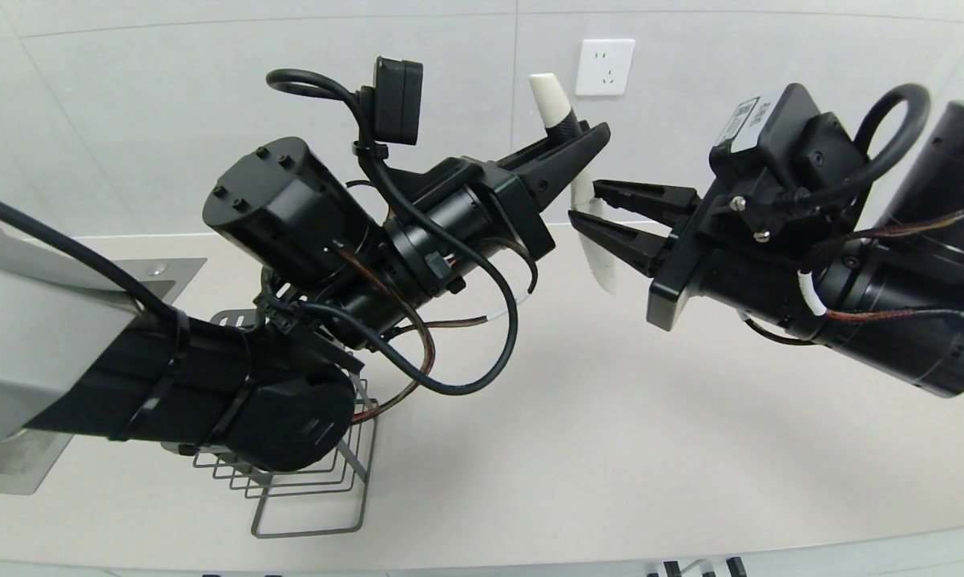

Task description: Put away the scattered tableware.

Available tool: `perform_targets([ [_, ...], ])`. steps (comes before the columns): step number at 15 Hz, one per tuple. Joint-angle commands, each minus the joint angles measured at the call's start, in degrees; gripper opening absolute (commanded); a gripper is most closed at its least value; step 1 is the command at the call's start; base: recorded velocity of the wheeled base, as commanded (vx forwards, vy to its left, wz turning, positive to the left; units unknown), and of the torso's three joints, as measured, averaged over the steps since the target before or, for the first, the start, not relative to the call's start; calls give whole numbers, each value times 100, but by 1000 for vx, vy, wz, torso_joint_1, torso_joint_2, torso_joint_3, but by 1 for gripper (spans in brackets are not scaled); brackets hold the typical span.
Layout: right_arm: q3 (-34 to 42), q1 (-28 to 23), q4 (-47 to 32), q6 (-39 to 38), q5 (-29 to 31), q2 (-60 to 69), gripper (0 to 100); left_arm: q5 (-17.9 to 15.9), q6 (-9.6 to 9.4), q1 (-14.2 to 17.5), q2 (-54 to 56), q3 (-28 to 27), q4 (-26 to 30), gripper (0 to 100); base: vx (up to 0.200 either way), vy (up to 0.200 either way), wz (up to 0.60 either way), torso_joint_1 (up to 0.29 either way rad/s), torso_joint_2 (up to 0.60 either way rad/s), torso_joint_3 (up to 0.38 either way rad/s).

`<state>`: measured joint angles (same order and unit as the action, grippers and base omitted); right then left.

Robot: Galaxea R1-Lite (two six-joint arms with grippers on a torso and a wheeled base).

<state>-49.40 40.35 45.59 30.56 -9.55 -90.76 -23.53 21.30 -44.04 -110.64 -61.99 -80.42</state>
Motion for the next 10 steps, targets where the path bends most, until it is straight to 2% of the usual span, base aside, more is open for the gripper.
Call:
perform_targets([
  [1, -61, 8, 20, -6, -21, -3, 0, -20, -3, -87, 25, 3, 9, 0, 0, 0, 0, 0, 0, 0],
  [2, -53, 8, 20, -15, -39, -3, 0, -20, -3, -131, 25, -6, 9, 0, 0, 0, 0, 0, 0, 0],
  [3, -17, 8, 29, -68, -74, -3, 100, -11, -3, -157, 43, -6, 9, 0, 0, 0, 0, 0, 0, 0],
  [6, 150, 87, 99, -68, 49, -3, 100, 6, -3, -113, 43, -6, 9, 0, 0, 0, 0, 0, 0, 0],
  [10, 387, 78, 99, -68, 111, 111, 100, 15, -117, -52, 271, 47, 62, 0, 0, 0, 0, 0, 0, 0],
])
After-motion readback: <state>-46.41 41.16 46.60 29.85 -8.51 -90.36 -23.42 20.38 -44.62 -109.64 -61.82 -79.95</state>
